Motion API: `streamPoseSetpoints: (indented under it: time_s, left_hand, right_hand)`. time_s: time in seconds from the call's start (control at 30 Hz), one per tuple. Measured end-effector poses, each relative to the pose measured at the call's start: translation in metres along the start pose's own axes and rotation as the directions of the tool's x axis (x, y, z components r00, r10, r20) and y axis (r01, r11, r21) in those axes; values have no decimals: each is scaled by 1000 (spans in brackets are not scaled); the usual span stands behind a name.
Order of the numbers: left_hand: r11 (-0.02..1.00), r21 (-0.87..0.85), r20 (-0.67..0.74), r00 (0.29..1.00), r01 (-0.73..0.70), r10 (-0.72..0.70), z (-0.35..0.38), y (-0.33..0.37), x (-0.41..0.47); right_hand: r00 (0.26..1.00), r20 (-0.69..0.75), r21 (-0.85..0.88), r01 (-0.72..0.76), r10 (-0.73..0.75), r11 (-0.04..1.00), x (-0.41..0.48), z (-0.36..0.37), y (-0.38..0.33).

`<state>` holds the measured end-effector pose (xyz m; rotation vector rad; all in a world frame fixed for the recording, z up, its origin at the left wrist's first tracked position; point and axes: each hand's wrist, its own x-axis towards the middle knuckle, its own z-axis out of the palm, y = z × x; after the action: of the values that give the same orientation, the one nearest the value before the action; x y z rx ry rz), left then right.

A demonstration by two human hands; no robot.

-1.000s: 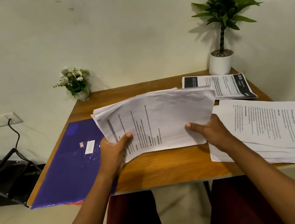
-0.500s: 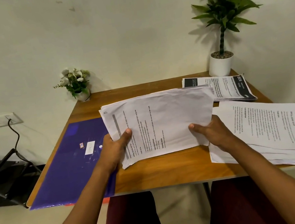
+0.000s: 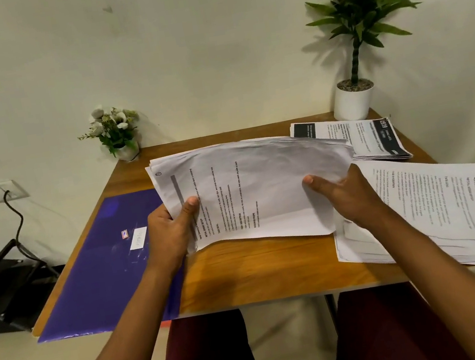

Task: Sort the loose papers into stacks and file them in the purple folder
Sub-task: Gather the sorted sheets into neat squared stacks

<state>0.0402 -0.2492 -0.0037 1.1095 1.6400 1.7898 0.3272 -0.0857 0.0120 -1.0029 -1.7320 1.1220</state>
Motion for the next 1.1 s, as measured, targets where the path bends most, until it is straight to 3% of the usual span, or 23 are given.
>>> streamPoseSetpoints:
  time_s: [0.13,0.23,0.4,0.6,0.77,0.93,1.03,1.1]
  left_hand:
    - [993,-75,17,996,90,-89,6,-13,-13]
    - [984,-124,46,991,129,-125,7,-9,-14]
    - [991,-97,77,993,97,-90,5,6,-11]
    - [980,-79,119,978,184,-174,9,-18,-24]
    - [989,12,94,985,147,-147,5,-8,-15]
    - [983,165,-3,997,79,-80,3,23,4]
    - [951,298,-9,997,80,-81,3,39,14]
    - [913,404,40,996,58,-81,1,55,20]
  right_hand:
    - [989,79,41,-126,122,991,-16,9,15]
    - [983,124,36,-137,132,990,-21,9,20]
    - [991,99,57,-94,88,994,-13,4,10]
    - [959,181,26,-227,218,974,-33,11,34]
    - [969,152,-19,-193,194,981,-25,11,29]
    - [998,-5,241,-64,67,968,0,8,0]
    - [974,-186,2,128,-126,992,16,2,-23]
    - [933,-134,-203,304,-334,931,25,-2,-40]
